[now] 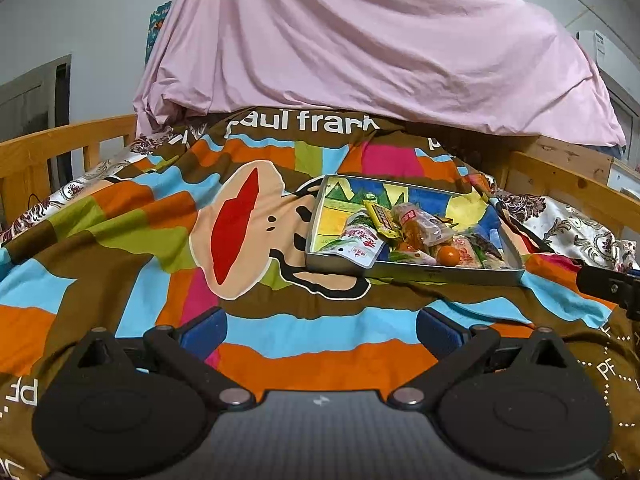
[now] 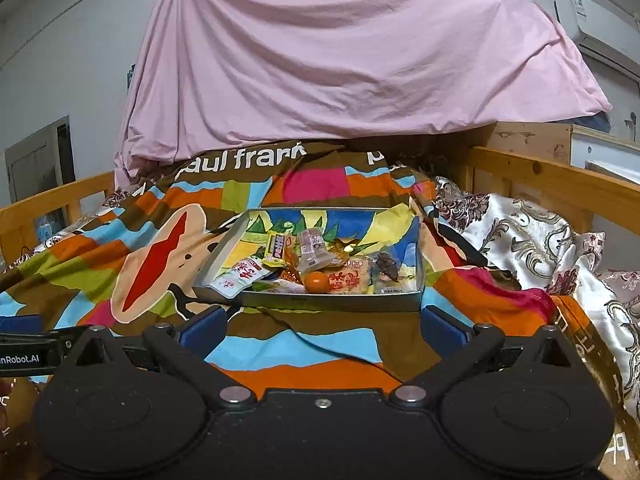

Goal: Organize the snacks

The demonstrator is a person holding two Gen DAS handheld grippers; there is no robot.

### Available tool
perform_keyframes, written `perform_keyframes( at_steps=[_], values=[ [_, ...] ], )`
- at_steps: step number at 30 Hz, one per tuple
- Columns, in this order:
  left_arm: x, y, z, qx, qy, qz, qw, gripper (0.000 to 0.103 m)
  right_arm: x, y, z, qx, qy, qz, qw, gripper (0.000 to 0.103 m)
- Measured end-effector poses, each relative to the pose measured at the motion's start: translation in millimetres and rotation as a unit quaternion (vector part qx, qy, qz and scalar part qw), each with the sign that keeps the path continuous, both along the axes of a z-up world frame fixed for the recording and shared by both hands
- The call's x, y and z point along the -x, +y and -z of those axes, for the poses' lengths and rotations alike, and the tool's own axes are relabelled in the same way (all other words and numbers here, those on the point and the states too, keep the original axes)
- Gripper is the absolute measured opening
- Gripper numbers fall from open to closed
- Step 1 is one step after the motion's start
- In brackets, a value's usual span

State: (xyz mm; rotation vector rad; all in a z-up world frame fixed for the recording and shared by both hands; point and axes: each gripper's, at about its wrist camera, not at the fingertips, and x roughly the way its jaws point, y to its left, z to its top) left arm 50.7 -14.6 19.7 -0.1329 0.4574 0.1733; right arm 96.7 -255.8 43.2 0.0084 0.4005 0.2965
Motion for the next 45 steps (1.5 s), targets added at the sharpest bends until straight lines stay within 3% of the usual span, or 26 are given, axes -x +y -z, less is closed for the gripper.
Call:
perform_keyframes(
  at_steps=[13, 45],
  values=[
    [-1.7, -0.2, 3.3, 0.000, 0.010, -0.001, 1.0000, 0.103, -8.8, 3.6, 11.3, 0.006, 0.046, -0.003, 0.999, 0.102],
    [-3.0, 1.2, 6.8, 0.001, 0.017, -0.002, 0.9999, 0.103, -10.4, 0.1, 12.1, 0.004, 0.048, -0.001, 0.999, 0.102]
  ],
)
